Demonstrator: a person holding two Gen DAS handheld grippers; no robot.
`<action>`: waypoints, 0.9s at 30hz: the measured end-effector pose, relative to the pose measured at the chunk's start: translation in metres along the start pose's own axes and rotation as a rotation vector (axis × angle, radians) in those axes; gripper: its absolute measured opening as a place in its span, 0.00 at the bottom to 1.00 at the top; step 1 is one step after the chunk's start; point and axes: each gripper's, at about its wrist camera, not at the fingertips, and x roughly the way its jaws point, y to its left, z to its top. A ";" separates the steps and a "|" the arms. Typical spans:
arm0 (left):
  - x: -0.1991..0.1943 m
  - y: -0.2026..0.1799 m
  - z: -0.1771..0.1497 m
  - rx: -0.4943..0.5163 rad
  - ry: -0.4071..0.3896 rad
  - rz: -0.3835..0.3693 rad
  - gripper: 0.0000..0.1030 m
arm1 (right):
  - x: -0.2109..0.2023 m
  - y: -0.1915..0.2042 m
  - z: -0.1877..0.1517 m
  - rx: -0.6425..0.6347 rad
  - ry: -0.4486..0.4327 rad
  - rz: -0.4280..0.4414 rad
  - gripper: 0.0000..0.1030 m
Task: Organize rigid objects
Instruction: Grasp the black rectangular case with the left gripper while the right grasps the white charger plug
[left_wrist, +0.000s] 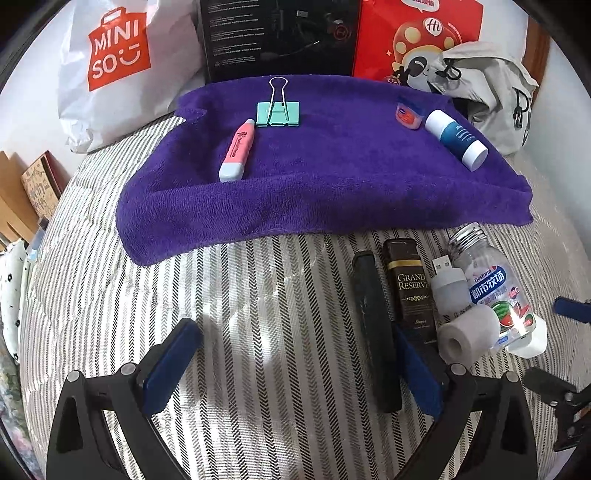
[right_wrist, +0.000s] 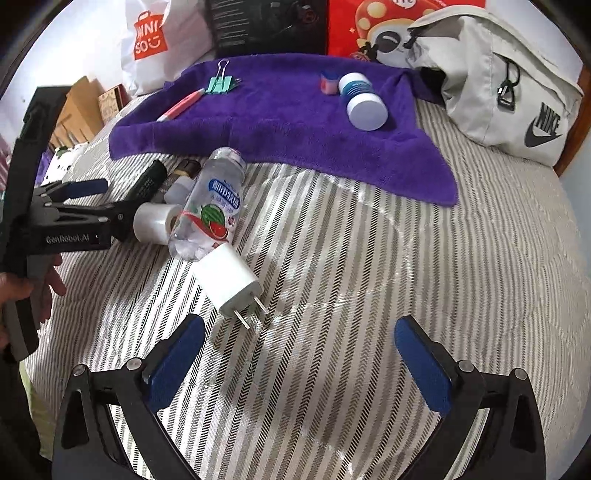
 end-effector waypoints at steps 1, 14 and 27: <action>-0.001 0.000 -0.001 0.001 -0.003 0.002 1.00 | 0.003 0.001 0.000 -0.008 -0.001 -0.006 0.96; -0.015 -0.017 -0.008 0.058 -0.081 -0.041 0.54 | 0.003 0.017 0.008 -0.100 -0.099 0.010 0.66; -0.015 -0.015 0.000 0.050 -0.069 -0.089 0.21 | -0.002 0.017 0.009 -0.081 -0.093 0.024 0.27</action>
